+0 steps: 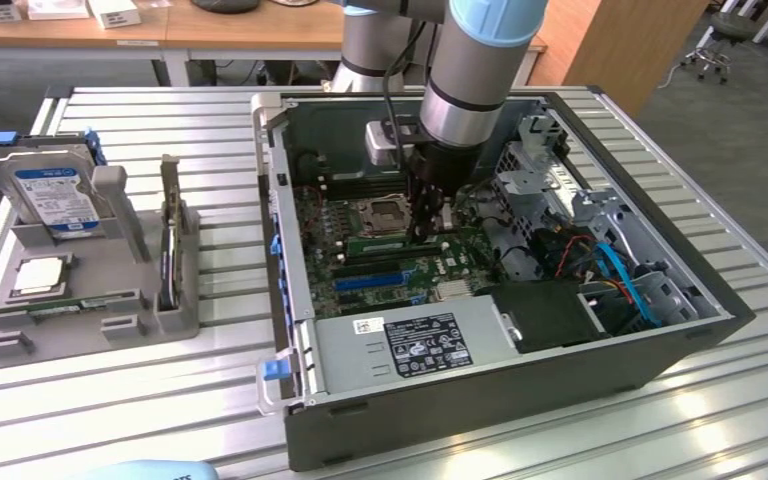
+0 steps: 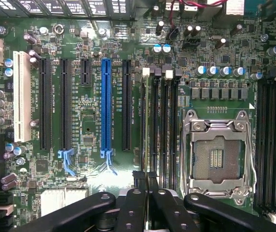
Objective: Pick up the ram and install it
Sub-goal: 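Insert the ram into the slot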
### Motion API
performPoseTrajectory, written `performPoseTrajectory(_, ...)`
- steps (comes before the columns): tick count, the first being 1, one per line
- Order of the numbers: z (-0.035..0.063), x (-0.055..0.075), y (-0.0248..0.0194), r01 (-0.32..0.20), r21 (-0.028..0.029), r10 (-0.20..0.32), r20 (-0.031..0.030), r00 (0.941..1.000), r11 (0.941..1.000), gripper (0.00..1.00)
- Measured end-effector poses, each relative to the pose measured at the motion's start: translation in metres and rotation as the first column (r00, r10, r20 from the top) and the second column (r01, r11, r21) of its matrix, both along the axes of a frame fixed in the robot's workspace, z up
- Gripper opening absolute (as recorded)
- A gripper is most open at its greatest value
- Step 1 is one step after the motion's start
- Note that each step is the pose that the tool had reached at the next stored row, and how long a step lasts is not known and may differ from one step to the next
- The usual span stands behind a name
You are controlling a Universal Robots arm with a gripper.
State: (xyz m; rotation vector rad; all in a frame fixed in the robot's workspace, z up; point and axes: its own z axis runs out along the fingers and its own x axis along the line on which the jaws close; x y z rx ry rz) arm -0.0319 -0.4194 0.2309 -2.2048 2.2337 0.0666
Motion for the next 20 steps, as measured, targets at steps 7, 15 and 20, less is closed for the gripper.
performPoseTrajectory(7,-0.0007,0.0000,0.0005,0.000,-0.0001,0.000,0.0000,1.0000,1.0000,0.12)
performPoseTrajectory(15,-0.0013,0.0000,0.0005,0.000,-0.0001,0.000,0.0000,1.0000,1.0000,0.12)
performPoseTrajectory(20,-0.0018,0.0000,0.0012,0.000,-0.0001,0.000,0.0000,1.0000,1.0000,0.12)
